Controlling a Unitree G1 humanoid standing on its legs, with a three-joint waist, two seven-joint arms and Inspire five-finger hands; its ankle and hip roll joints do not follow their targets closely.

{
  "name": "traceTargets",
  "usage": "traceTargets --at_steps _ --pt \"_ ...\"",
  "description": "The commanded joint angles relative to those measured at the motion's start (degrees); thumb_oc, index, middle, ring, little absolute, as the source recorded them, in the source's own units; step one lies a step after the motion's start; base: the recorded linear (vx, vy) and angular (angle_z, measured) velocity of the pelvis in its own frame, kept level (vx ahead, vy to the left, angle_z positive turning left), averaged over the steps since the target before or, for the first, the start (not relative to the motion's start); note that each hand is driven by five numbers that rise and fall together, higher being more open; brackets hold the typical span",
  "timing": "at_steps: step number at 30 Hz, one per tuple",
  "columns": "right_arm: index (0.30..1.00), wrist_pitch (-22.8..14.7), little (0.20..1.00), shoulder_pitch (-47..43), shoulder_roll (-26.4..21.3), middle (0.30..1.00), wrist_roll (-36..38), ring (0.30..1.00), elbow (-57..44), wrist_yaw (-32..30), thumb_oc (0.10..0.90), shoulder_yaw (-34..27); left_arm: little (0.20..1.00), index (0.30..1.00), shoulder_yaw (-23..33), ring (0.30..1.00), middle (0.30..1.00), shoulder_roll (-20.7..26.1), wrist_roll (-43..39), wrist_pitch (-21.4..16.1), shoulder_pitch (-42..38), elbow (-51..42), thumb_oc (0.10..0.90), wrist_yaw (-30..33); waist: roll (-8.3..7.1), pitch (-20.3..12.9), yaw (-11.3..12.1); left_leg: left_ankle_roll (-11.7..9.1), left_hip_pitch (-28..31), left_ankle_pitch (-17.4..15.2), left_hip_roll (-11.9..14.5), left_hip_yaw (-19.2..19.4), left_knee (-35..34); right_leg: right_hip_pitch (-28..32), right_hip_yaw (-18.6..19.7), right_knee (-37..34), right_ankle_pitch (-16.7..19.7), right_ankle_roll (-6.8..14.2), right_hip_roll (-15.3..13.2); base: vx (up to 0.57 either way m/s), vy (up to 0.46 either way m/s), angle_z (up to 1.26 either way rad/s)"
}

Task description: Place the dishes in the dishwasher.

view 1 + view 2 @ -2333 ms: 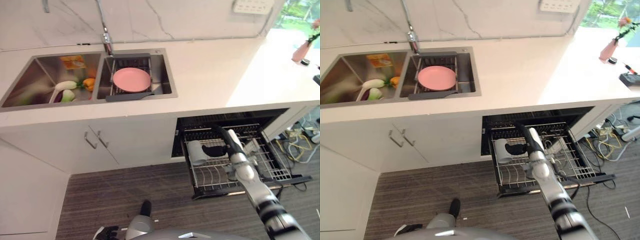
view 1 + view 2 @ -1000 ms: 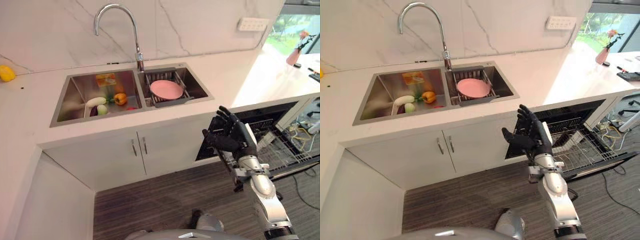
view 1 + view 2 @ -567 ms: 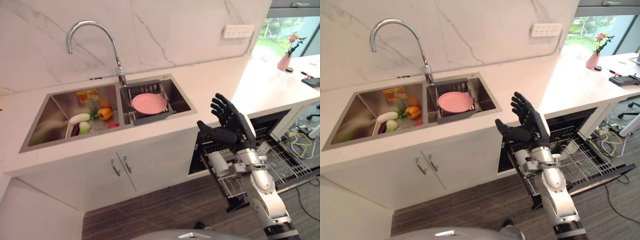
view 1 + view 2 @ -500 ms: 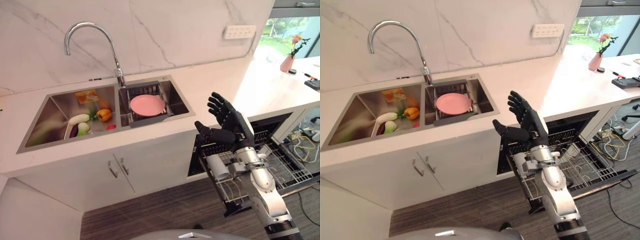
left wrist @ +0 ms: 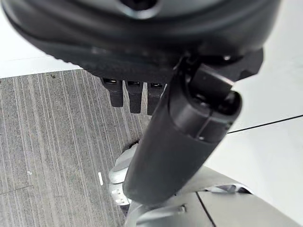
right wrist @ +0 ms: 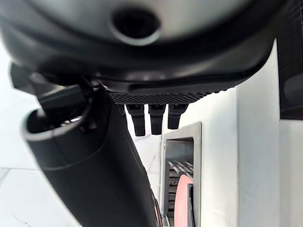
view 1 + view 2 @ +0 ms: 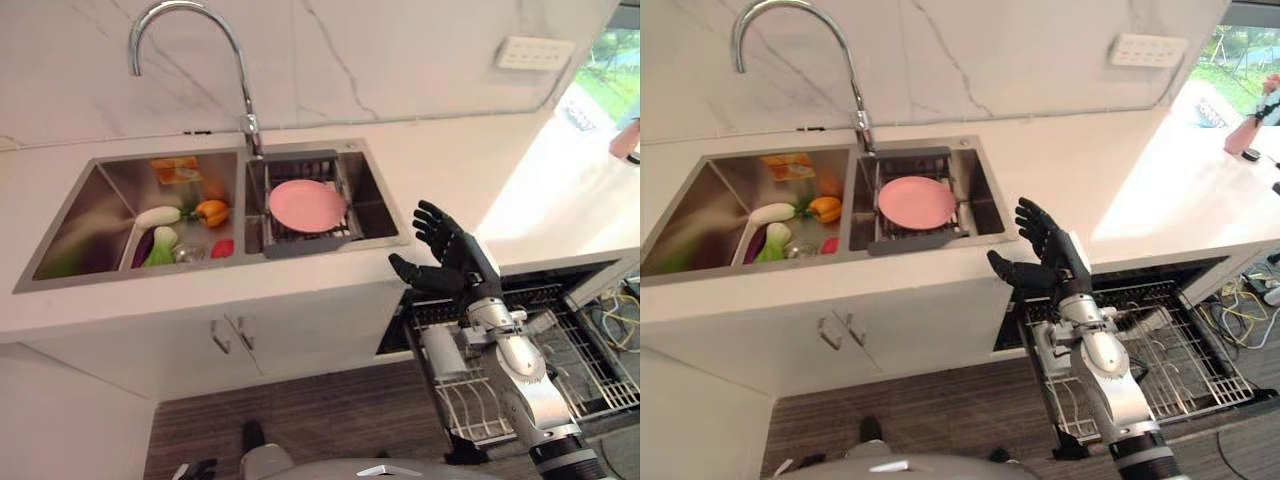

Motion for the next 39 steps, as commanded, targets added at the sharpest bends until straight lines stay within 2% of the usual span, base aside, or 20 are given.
traceTargets --at_steps 1,2,3,4,6,7,8,9,10,11,13,16,20,22,25,28,32,33,39 --pt "0.900 -4.32 0.900 -7.80 0.80 0.900 -0.97 0.900 -5.84 1.40 0.800 -2.39 0.900 0.900 -1.03 0.900 0.900 0.91 2.03 -2.03 -2.85 1.21 0.800 -0.23 -0.84 -0.84 0.59 3.99 0.57 -10.68 -5.91 -1.38 7.05 -3.35 5.53 15.45 -4.72 4.59 -11.55 0.11 0.656 0.11" --pt "0.900 -4.31 0.900 -8.18 1.45 0.900 -1.12 0.900 -5.77 1.19 0.800 -2.21 0.900 0.900 -1.23 0.900 0.900 1.31 2.56 -1.83 -3.09 1.29 0.800 0.12 -0.60 -0.57 0.48 5.39 0.93 -11.69 -7.19 -1.18 7.55 -4.60 6.39 19.74 -3.77 5.09 -13.33 0.05 0.367 0.27" --pt "0.900 -4.31 0.900 -8.24 1.48 0.900 -1.14 0.900 -5.76 1.18 0.800 -2.20 0.900 0.900 -1.20 0.900 0.900 1.33 2.58 -1.81 -3.13 1.30 0.800 0.13 -0.79 -0.54 0.57 5.56 0.92 -11.85 -7.46 -1.03 7.62 -4.92 6.68 20.26 -3.91 5.29 -13.74 0.05 0.449 0.26" --pt "0.900 -4.24 0.900 -9.25 2.40 0.900 -1.46 0.900 -5.81 0.96 0.800 -1.56 0.900 0.900 -1.46 0.900 0.900 2.10 3.21 -1.49 -3.85 1.16 0.800 1.05 -0.36 0.68 0.23 7.87 1.79 -12.96 -9.44 -1.47 8.32 -8.14 9.18 28.85 -1.06 5.82 -15.92 0.07 0.392 0.20" --pt "0.900 -4.27 0.900 -9.49 2.82 0.900 -1.85 0.900 -6.12 0.74 0.800 -1.37 0.900 0.900 -1.41 0.900 0.900 2.51 3.26 -1.38 -4.26 0.97 0.800 1.37 -0.38 0.96 0.15 8.76 2.77 -13.72 -10.51 -1.36 8.04 -9.69 10.06 31.66 -1.09 5.97 -16.31 0.08 0.290 0.21" --pt "0.900 -4.21 0.900 -9.56 2.93 0.900 -2.16 0.900 -6.09 0.71 0.800 -1.29 0.900 0.900 -1.42 0.900 0.900 2.63 3.23 -1.35 -4.55 1.12 0.800 1.61 -0.40 0.89 0.00 8.99 3.61 -14.05 -11.13 -1.50 7.47 -10.23 9.96 30.93 -1.19 5.62 -15.60 0.09 0.111 0.25" --pt "0.900 -4.10 0.900 -9.52 2.86 0.900 -2.34 0.900 -5.93 0.78 0.800 -1.23 0.900 0.900 -1.17 0.900 0.900 2.58 3.04 -1.29 -4.82 1.44 0.800 1.64 -0.69 0.37 -0.03 9.02 4.15 -14.43 -11.90 -2.00 6.74 -9.89 9.90 26.65 -2.00 5.29 -14.80 0.09 0.130 0.19" --pt "0.900 -3.79 0.900 -9.89 1.74 0.900 -3.40 0.900 -5.55 0.53 0.800 -1.19 0.900 0.900 -1.49 0.900 0.900 2.18 2.55 -1.26 -5.52 1.70 0.800 1.08 -0.84 0.07 -0.53 8.94 3.55 -13.01 -12.38 -2.45 6.10 -10.16 9.18 19.75 0.14 4.30 -13.55 0.08 0.052 0.14" --pt "0.900 -3.37 0.900 -9.77 1.46 0.900 -4.43 0.900 -5.35 0.40 0.800 -1.38 0.900 0.900 -1.57 0.900 0.900 2.17 2.59 -1.36 -5.73 1.75 0.800 0.66 -0.92 -0.07 -0.92 8.79 3.73 -13.00 -12.53 -3.19 6.06 -10.27 10.30 17.22 0.94 4.93 -12.97 0.07 0.013 0.15" --pt "0.900 -3.31 0.900 -9.52 1.17 0.900 -4.93 0.900 -5.59 0.52 0.800 -1.77 0.900 0.900 -1.27 0.900 0.900 2.48 2.69 -1.46 -5.90 1.93 0.800 0.54 -1.22 -0.51 -0.85 8.61 4.15 -13.21 -12.59 -2.91 5.89 -9.03 9.48 14.08 1.00 5.53 -12.68 0.07 -0.011 0.27" --pt "0.900 -3.28 0.900 -9.26 1.05 0.900 -5.93 0.900 -5.39 0.37 0.800 -1.71 0.900 0.900 -1.62 0.900 0.900 2.35 2.79 -1.41 -5.78 1.97 0.800 0.40 -1.52 -0.89 -0.65 8.63 4.40 -13.28 -12.81 -2.83 5.54 -7.95 8.51 12.84 1.73 5.36 -12.61 0.10 -0.018 0.27" --pt "0.900 -3.19 0.900 -8.37 0.71 0.900 -7.56 0.900 -5.42 0.36 0.800 -2.14 0.900 0.900 -1.62 0.900 0.900 1.57 3.52 -0.76 -5.80 3.30 0.800 -0.66 -2.32 -3.07 -0.35 8.03 4.95 -13.12 -12.67 -3.05 3.95 -5.67 7.29 8.57 2.05 5.62 -11.01 0.11 -0.050 0.14" --pt "0.900 -2.82 0.900 -7.96 -0.19 0.900 -10.12 0.900 -5.02 0.26 0.800 -1.76 0.900 0.900 -1.60 0.900 0.900 1.12 3.81 -0.60 -5.22 3.51 0.800 -1.37 -2.59 -3.86 0.15 7.39 5.44 -12.91 -12.01 -3.13 3.26 -4.24 6.61 6.20 1.29 5.20 -9.92 0.08 -0.073 -0.03" --pt "0.900 -2.21 0.900 -8.08 -1.59 0.900 -13.86 0.900 -5.31 1.32 0.800 0.61 0.900 0.900 -0.94 0.900 0.900 0.75 3.58 -0.28 -4.83 4.15 0.800 -1.62 -2.98 -4.57 0.65 6.67 5.73 -12.82 -11.35 -3.09 3.15 -3.18 6.61 3.91 0.62 4.74 -8.58 0.07 -0.113 -0.07" --pt "0.900 -1.82 0.900 -8.23 -2.10 0.900 -14.86 0.900 -5.29 2.45 0.800 2.46 0.900 0.900 -0.69 0.900 0.900 0.60 3.82 -0.16 -4.68 4.63 0.800 -1.64 -3.08 -4.98 0.92 6.15 6.08 -12.75 -10.75 -2.83 3.07 -2.29 6.61 2.39 0.38 4.56 -7.79 0.04 -0.080 -0.06" --pt "0.900 -1.06 0.900 -9.01 -2.31 0.900 -15.40 0.900 -3.95 3.88 0.800 5.90 0.900 0.900 -1.32 0.900 0.900 0.26 3.88 -0.18 -4.45 3.99 0.800 -1.89 -2.85 -5.31 1.27 5.50 6.55 -12.12 -9.86 -2.38 2.71 -1.47 6.77 1.00 -0.15 4.09 -6.64 0.02 -0.064 -0.07" --pt "0.900 -0.88 0.900 -10.01 -2.48 0.900 -16.08 0.900 -3.54 3.95 0.800 7.10 0.900 0.900 -1.77 0.900 0.900 0.15 3.63 -0.18 -4.57 3.43 0.800 -1.94 -2.73 -5.42 1.34 5.19 6.80 -11.39 -9.57 -2.36 1.75 -1.11 6.76 0.27 -0.26 3.97 -6.17 0.00 -0.044 0.01" --pt "0.900 -0.61 0.900 -11.65 -2.44 0.900 -17.33 0.900 -2.69 3.80 0.800 8.51 0.900 0.900 -2.71 0.900 0.900 -0.08 3.84 -0.21 -4.81 3.12 0.800 -1.87 -2.59 -5.84 1.54 4.77 7.00 -10.29 -9.40 -2.36 0.03 -0.66 6.52 -0.96 -0.30 3.89 -5.50 0.00 -0.037 0.05" --pt "0.900 0.31 0.900 -14.63 -1.67 0.900 -19.54 0.900 0.18 2.41 0.800 10.61 0.900 0.900 -4.12 0.900 0.900 -0.48 4.02 -0.01 -5.10 3.04 0.800 -1.83 -2.32 -6.15 2.05 4.45 7.08 -9.23 -9.28 -2.79 -1.46 -0.47 6.18 -1.33 -0.37 3.88 -5.23 0.00 -0.021 0.05"
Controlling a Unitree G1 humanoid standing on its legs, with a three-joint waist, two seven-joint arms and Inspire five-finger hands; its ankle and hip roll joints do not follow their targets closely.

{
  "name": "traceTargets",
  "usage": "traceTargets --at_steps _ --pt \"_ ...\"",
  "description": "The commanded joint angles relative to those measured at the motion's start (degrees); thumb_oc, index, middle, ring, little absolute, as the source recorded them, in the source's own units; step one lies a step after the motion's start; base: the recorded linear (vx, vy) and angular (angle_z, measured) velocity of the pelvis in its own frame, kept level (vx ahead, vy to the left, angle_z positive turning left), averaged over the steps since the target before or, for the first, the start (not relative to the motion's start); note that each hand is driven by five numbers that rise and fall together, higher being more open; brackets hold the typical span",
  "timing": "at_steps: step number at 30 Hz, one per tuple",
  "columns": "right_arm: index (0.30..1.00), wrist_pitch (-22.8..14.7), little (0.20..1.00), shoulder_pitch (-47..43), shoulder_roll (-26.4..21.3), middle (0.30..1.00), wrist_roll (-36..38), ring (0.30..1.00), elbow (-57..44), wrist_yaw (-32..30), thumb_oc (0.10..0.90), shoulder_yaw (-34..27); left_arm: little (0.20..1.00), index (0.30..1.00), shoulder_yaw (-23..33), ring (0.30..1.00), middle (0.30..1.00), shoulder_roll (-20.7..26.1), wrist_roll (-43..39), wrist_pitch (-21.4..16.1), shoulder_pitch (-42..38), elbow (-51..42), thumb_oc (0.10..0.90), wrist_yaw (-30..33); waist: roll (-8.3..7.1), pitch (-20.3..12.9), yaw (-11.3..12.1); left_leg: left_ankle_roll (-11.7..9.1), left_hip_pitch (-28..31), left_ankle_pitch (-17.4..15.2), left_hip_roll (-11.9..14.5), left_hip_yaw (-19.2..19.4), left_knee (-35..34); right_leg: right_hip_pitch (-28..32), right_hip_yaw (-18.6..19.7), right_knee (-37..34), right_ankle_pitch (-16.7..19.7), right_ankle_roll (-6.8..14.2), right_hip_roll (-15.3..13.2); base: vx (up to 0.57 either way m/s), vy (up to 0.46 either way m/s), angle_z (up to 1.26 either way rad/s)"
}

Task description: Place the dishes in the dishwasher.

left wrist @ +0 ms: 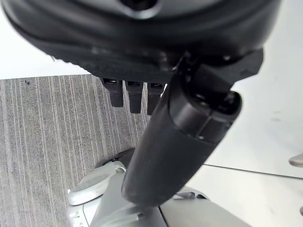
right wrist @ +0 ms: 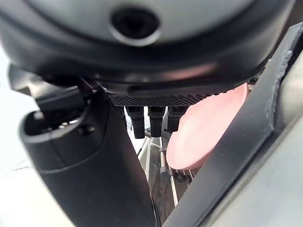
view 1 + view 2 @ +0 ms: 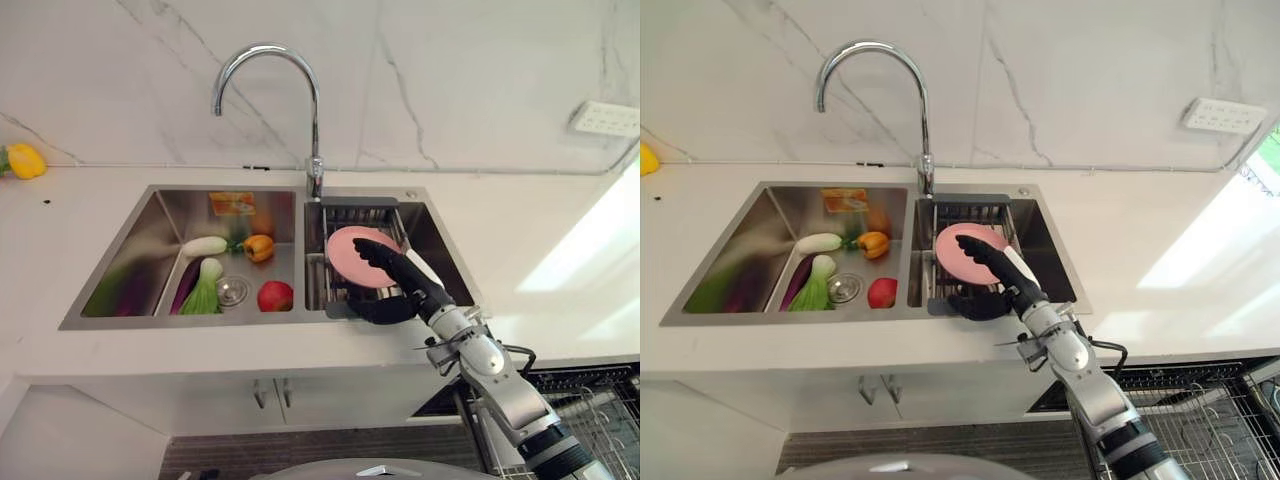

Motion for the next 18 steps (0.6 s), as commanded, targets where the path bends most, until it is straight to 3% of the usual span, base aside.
traceTargets --at_steps 1,9,18 --pt "0.900 -3.69 0.900 -10.15 0.76 0.900 -2.24 0.900 -0.68 -2.81 0.800 -0.38 0.900 0.900 -3.36 0.900 0.900 -1.44 1.72 -1.31 -4.00 0.49 0.800 -0.23 0.90 -1.66 1.43 0.33 -1.81 -2.16 0.37 0.07 2.26 0.60 -0.13 0.88 -4.04 2.57 -2.22 -0.01 -0.008 0.05" --pt "0.900 -0.74 0.900 -14.63 0.90 0.900 -13.62 0.900 2.43 -7.53 0.800 -0.05 0.900 0.900 -4.04 0.900 0.900 -1.27 3.91 -0.59 -3.60 0.83 0.800 0.83 1.42 -1.58 2.08 0.67 -1.98 -2.01 0.14 -0.21 1.79 0.45 -0.41 0.98 -3.75 2.53 -2.50 -0.01 0.004 0.06" --pt "0.900 1.88 0.900 -17.11 3.06 0.900 -18.66 0.900 9.75 -11.11 0.800 0.66 0.900 0.900 -5.63 0.900 0.900 -1.66 4.39 -0.14 -3.98 -0.39 0.800 1.34 1.49 -1.33 2.74 1.10 -2.37 -1.96 -0.42 -0.97 1.44 0.40 -0.89 1.10 -3.34 2.62 -3.04 0.00 0.002 0.01"
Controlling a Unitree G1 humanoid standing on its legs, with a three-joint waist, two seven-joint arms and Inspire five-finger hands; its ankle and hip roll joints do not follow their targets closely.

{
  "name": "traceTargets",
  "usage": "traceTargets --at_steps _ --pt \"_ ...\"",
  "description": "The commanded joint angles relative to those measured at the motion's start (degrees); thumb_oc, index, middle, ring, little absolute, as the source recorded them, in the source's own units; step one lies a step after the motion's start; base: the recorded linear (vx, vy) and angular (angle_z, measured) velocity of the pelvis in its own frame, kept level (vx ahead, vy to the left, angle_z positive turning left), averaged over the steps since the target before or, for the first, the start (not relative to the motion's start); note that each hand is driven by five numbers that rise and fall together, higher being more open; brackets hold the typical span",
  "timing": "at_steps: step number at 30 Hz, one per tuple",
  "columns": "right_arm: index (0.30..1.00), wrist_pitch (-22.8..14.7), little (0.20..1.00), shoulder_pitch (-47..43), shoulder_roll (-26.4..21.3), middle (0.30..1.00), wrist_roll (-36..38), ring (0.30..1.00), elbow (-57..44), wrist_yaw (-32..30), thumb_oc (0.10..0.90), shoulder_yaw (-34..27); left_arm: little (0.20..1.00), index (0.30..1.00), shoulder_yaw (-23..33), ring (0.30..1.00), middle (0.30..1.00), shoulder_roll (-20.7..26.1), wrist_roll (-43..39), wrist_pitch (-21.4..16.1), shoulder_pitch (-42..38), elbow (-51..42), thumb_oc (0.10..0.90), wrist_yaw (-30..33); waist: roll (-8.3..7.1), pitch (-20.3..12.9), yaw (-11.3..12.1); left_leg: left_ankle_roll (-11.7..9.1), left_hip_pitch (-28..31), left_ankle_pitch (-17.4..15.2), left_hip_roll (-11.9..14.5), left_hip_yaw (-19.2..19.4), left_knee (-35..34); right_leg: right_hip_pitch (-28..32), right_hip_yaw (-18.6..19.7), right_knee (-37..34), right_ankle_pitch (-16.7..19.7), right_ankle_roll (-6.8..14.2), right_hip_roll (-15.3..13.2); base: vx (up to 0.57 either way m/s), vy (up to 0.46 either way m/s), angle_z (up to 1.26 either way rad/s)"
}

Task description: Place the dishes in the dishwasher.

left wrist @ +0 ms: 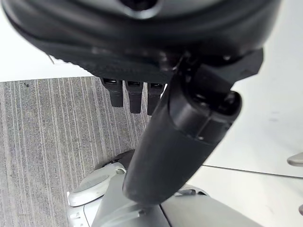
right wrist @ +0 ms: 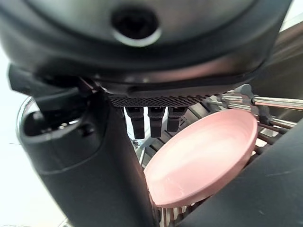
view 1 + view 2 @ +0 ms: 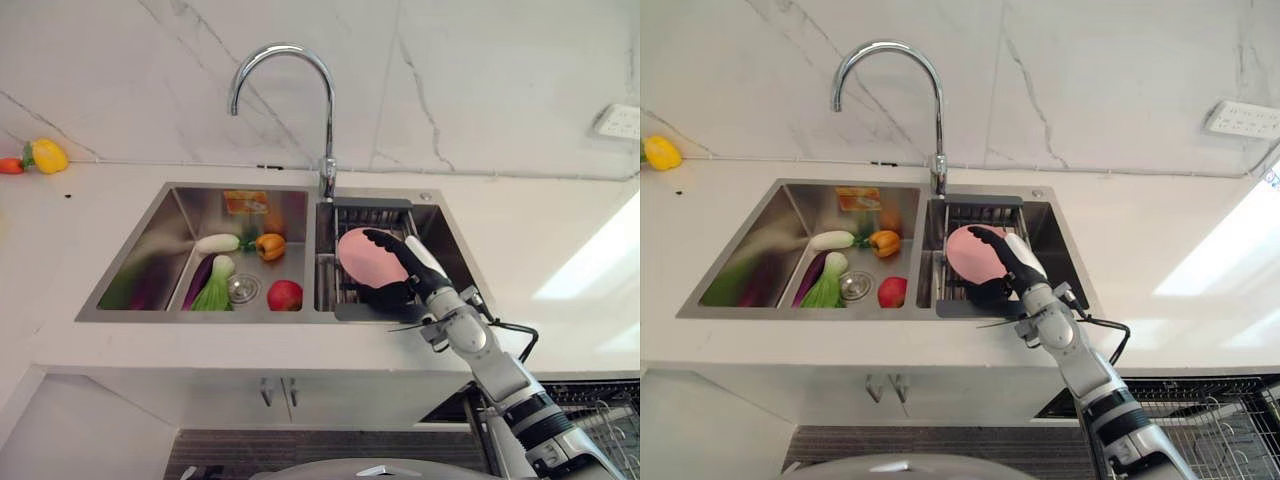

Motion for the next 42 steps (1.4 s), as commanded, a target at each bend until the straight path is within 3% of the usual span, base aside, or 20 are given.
traceTargets --at_steps 1,17,27,33,42 --pt "0.900 -2.37 0.900 -9.78 1.08 0.900 -2.78 0.900 0.57 -4.44 0.800 0.23 0.900 0.900 -5.08 0.900 0.900 -1.16 1.73 -0.38 -3.73 0.77 0.800 0.57 0.78 -1.33 1.36 1.09 -2.07 -1.95 -0.23 0.40 1.45 -0.11 0.12 1.09 -3.32 2.65 -2.84 0.00 0.000 0.00" --pt "0.900 0.68 0.900 -18.72 5.46 0.900 -5.03 0.900 17.20 -6.00 0.800 6.16 0.900 0.900 -7.96 0.900 0.900 -1.09 1.98 -0.22 -4.16 0.85 0.800 0.77 0.91 -1.40 3.00 1.37 -2.46 -1.97 -0.98 -0.88 1.39 0.18 -0.57 1.14 -3.25 2.69 -3.42 0.00 0.003 0.03" --pt "0.900 6.68 0.900 -24.98 4.97 0.900 -22.12 0.900 22.91 -11.73 0.800 7.13 0.900 0.900 -8.87 0.900 0.900 -1.59 2.00 0.25 -5.09 0.30 0.800 1.88 0.72 -0.94 3.37 1.55 -2.86 -2.18 -1.07 -1.57 1.67 0.04 -0.80 1.40 -3.43 2.60 -3.28 0.00 0.002 0.02" --pt "0.900 9.27 0.900 -24.70 3.83 0.900 -27.17 0.900 21.71 -13.99 0.800 5.50 0.900 0.900 -8.98 0.900 0.900 -1.81 2.72 0.60 -5.07 0.52 0.800 2.28 0.77 -0.69 3.12 1.71 -2.95 -2.42 -1.16 -1.58 1.77 -0.27 -0.54 1.71 -3.44 2.68 -3.44 0.00 0.000 0.00" --pt "0.900 10.88 0.900 -23.78 6.22 0.900 -24.54 0.900 29.92 -15.87 0.800 5.24 0.900 0.900 -10.20 0.900 0.900 -2.00 2.64 0.51 -5.19 -0.11 0.800 2.39 1.16 -0.58 2.77 1.91 -2.58 -2.70 -1.59 -1.34 1.74 -0.30 -0.16 1.66 -3.15 2.82 -3.90 0.00 0.003 0.01"
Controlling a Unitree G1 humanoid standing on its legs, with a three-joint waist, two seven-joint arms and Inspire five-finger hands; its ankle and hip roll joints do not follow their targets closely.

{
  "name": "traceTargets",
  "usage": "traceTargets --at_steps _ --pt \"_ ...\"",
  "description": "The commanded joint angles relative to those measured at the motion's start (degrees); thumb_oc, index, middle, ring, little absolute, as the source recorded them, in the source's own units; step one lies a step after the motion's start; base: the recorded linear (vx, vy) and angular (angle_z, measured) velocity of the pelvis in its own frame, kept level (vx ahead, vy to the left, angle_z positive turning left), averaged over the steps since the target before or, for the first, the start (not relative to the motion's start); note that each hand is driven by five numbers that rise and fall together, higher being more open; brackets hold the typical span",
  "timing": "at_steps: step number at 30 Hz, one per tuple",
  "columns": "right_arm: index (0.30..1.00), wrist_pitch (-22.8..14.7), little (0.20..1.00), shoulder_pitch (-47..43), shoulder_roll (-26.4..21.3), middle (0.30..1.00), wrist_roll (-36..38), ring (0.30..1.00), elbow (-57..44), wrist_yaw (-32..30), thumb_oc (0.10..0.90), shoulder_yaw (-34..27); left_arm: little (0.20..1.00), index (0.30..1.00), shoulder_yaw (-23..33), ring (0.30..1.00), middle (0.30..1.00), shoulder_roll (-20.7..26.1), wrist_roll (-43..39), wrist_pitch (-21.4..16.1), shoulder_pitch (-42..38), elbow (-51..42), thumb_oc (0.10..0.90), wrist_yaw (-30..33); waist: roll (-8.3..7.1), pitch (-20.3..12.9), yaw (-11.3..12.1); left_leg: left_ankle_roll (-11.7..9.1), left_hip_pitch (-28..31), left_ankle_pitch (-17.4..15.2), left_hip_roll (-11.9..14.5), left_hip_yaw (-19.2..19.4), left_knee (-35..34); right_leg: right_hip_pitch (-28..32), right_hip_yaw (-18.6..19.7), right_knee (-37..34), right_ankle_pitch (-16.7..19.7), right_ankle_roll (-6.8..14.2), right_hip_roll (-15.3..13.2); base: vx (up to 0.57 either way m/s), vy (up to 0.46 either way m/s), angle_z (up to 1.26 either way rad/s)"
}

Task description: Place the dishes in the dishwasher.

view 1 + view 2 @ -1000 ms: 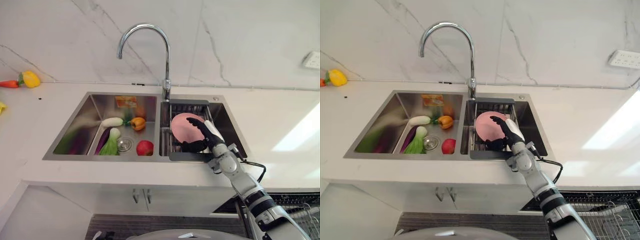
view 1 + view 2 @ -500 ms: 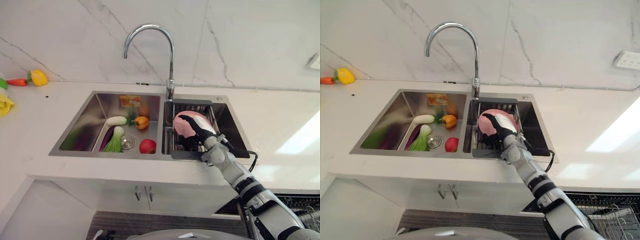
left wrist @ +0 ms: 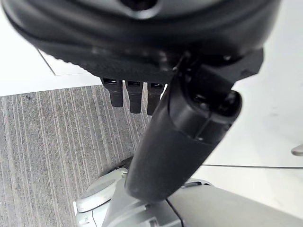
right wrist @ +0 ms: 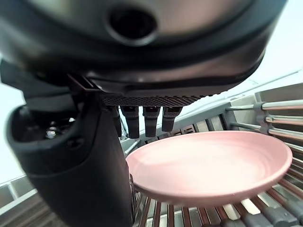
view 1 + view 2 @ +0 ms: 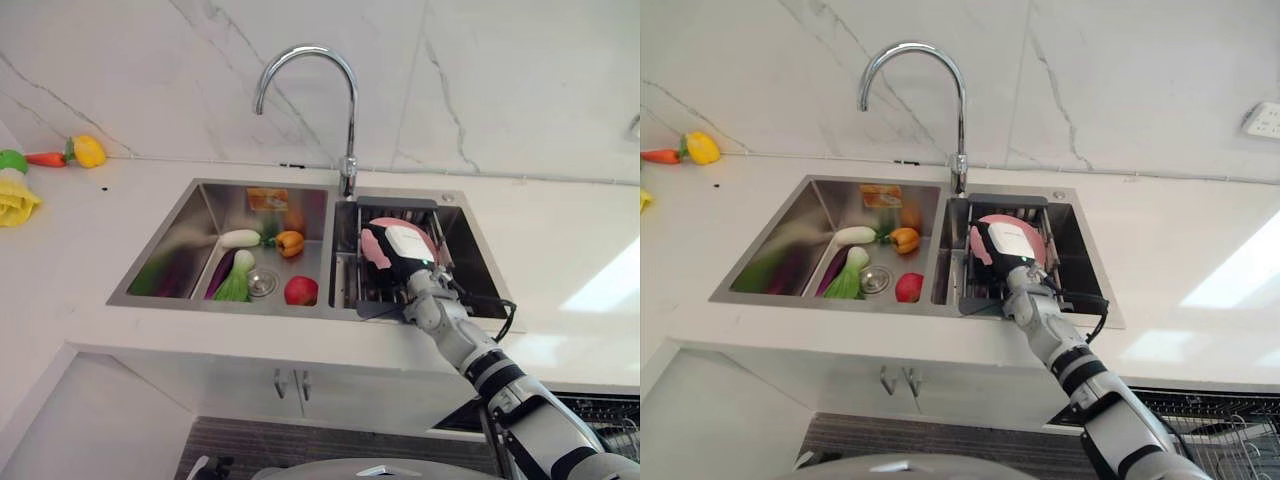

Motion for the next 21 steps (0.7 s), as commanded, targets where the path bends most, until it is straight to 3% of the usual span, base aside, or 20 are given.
traceTargets --at_steps 1,4,12,14,16,17,18,21 --pt "0.900 3.34 0.900 -8.16 -0.66 0.900 -0.03 0.900 7.10 -4.25 0.800 -3.06 0.900 0.900 -4.20 0.900 0.900 -1.07 1.01 -0.62 -3.99 1.18 0.800 0.24 -0.31 -0.37 1.05 1.54 -1.15 -3.47 -1.09 0.96 1.76 -0.26 1.84 1.66 -3.09 2.84 -3.34 0.00 0.000 0.00" --pt "0.900 3.10 0.900 -7.33 0.67 0.900 3.06 0.900 12.52 -4.40 0.800 -2.74 0.900 0.900 -4.69 0.900 0.900 -1.16 0.86 -0.82 -4.05 1.12 0.800 0.23 -0.10 -0.51 0.96 1.50 -1.09 -3.46 -1.13 0.84 1.76 -0.02 1.68 1.54 -3.04 2.83 -3.49 0.00 0.000 0.00" --pt "0.900 2.21 0.900 -7.23 0.79 0.900 5.52 0.900 15.49 -3.82 0.800 -2.18 0.900 0.900 -4.30 0.900 0.900 -1.26 1.11 -0.70 -3.89 2.27 0.800 0.23 -0.17 -0.61 0.47 1.51 -0.68 -3.61 -1.24 1.26 1.67 -0.07 2.14 1.34 -2.79 2.88 -3.46 0.00 -0.002 -0.01" --pt "0.702 2.36 0.702 -7.75 0.57 0.702 5.86 0.702 14.92 -3.80 0.668 -2.24 0.900 0.900 -4.28 0.900 0.900 -1.27 1.06 -0.64 -3.92 2.37 0.800 0.20 -0.21 -0.66 0.33 1.49 -0.61 -3.59 -1.21 1.35 1.62 -0.10 2.28 1.31 -2.75 2.87 -3.46 -0.01 -0.006 -0.05" --pt "0.444 2.28 0.444 -7.83 0.45 0.444 5.98 0.444 15.07 -3.98 0.496 -2.29 0.900 0.900 -4.27 0.900 0.900 -1.25 1.01 -0.67 -4.01 2.36 0.800 0.26 -0.21 -0.61 0.30 1.47 -0.58 -3.56 -1.19 1.38 1.61 -0.11 2.31 1.31 -2.78 2.85 -3.45 -0.01 -0.002 -0.02" --pt "0.406 2.45 0.406 -8.04 0.28 0.406 6.47 0.406 14.51 -4.03 0.471 -2.50 0.900 0.900 -4.33 0.900 0.900 -1.28 0.81 -0.61 -4.07 2.19 0.800 0.33 -0.22 -0.65 0.09 1.44 -0.53 -3.58 -1.17 1.49 1.64 -0.13 2.38 1.29 -2.77 2.81 -3.43 0.00 0.000 0.00" --pt "0.300 2.47 0.300 -8.03 0.27 0.300 6.47 0.300 14.50 -4.02 0.400 -2.50 0.900 0.900 -4.33 0.900 0.900 -1.28 0.80 -0.61 -4.08 2.19 0.800 0.33 -0.22 -0.64 0.10 1.44 -0.53 -3.58 -1.17 1.50 1.65 -0.13 2.39 1.29 -2.77 2.81 -3.43 0.00 0.000 0.00" --pt "0.300 2.55 0.300 -7.89 -0.13 0.300 7.63 0.300 14.05 -4.34 0.400 -3.46 0.900 0.900 -4.11 0.900 0.900 -1.27 0.54 -0.55 -4.19 2.16 0.800 0.40 -0.20 -0.74 -0.33 1.37 -0.40 -3.66 -1.05 1.67 1.68 -0.19 2.64 1.25 -2.80 2.74 -3.38 0.00 0.000 0.00"
